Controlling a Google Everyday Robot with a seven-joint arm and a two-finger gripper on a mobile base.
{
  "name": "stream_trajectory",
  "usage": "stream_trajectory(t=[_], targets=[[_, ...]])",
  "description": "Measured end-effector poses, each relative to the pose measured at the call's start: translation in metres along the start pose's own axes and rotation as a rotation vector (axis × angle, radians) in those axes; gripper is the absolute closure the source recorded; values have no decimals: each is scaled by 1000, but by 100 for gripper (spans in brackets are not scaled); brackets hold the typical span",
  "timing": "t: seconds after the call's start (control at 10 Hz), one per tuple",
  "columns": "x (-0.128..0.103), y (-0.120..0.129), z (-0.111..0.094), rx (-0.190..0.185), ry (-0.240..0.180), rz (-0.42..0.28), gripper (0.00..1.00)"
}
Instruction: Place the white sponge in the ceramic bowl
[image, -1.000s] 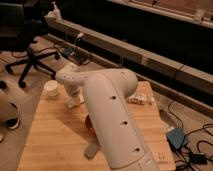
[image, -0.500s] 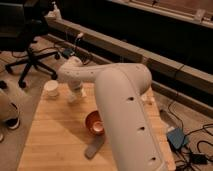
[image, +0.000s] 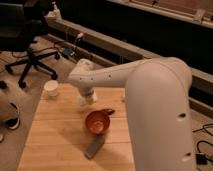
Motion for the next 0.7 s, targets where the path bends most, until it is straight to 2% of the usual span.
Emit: stream_trajectory(t=[0.2,0.3,0.4,0.6,0.7], targets=[[14,52,-12,-57,39,32,45],[20,67,-13,-79,56,44,45],[33,92,-15,-117,84,70,42],[45,115,-13,-165,106,111,26],[44,117,-8,-178,104,130,21]])
